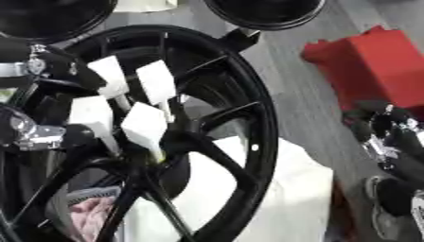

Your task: Pull the pin out of the wheel hub.

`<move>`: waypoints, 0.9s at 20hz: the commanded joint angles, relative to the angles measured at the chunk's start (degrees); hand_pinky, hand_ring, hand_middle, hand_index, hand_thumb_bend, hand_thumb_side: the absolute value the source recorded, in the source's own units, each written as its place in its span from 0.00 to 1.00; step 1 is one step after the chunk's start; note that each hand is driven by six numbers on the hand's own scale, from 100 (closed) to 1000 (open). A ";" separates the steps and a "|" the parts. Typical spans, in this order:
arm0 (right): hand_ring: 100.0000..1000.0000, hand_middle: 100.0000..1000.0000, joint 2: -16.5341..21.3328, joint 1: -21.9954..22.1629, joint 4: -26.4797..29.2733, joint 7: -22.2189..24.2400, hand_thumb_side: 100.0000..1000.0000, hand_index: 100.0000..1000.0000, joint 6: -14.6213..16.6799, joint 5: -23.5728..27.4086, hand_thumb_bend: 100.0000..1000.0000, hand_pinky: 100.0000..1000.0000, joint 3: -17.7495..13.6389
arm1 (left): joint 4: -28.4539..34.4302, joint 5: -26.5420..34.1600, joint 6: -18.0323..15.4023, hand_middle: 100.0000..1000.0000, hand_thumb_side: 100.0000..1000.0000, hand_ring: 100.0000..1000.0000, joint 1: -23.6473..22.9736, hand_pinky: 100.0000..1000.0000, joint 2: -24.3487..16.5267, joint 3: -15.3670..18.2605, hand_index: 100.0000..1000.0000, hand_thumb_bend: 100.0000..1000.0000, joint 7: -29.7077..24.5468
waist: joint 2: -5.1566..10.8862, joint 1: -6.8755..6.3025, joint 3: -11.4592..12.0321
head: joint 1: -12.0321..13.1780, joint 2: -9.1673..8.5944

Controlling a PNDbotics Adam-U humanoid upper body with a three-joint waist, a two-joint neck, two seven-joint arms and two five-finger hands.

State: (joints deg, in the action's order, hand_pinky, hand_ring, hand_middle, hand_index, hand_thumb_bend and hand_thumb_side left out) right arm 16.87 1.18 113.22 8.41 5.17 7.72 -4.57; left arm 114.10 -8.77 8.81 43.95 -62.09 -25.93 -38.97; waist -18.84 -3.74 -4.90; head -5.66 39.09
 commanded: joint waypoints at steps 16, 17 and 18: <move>0.75 0.55 -0.04 -0.29 1.38 -0.04 0.28 0.72 -0.37 -0.27 0.24 0.99 -0.18 | 0.49 -6.70 -1.67 0.72 0.51 0.81 0.83 0.82 -0.45 -0.04 0.87 0.31 -3.05 | 0.38 0.33 -0.04 | 0.39 -1.30; 0.75 0.55 -0.07 -0.31 1.38 -0.04 0.29 0.72 -0.38 -0.26 0.24 0.99 -0.17 | 0.49 -7.07 -1.53 0.71 0.50 0.81 0.79 0.81 -0.43 -0.05 0.86 0.29 -3.16 | 0.36 0.34 -0.04 | 0.46 -1.34; 0.75 0.55 -0.10 -0.32 1.38 -0.03 0.29 0.72 -0.39 -0.25 0.25 0.99 -0.16 | 0.49 -7.41 -1.28 0.71 0.50 0.81 0.76 0.81 -0.39 -0.09 0.86 0.28 -3.25 | 0.33 0.35 -0.05 | 0.54 -1.37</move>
State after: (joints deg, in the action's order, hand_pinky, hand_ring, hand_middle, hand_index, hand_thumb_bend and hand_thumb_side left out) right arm 16.40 1.05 113.22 8.46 4.89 7.65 -4.57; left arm 114.10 -15.64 7.39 44.30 -61.50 -26.59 -42.01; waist -19.33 -3.58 -4.97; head -5.32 38.60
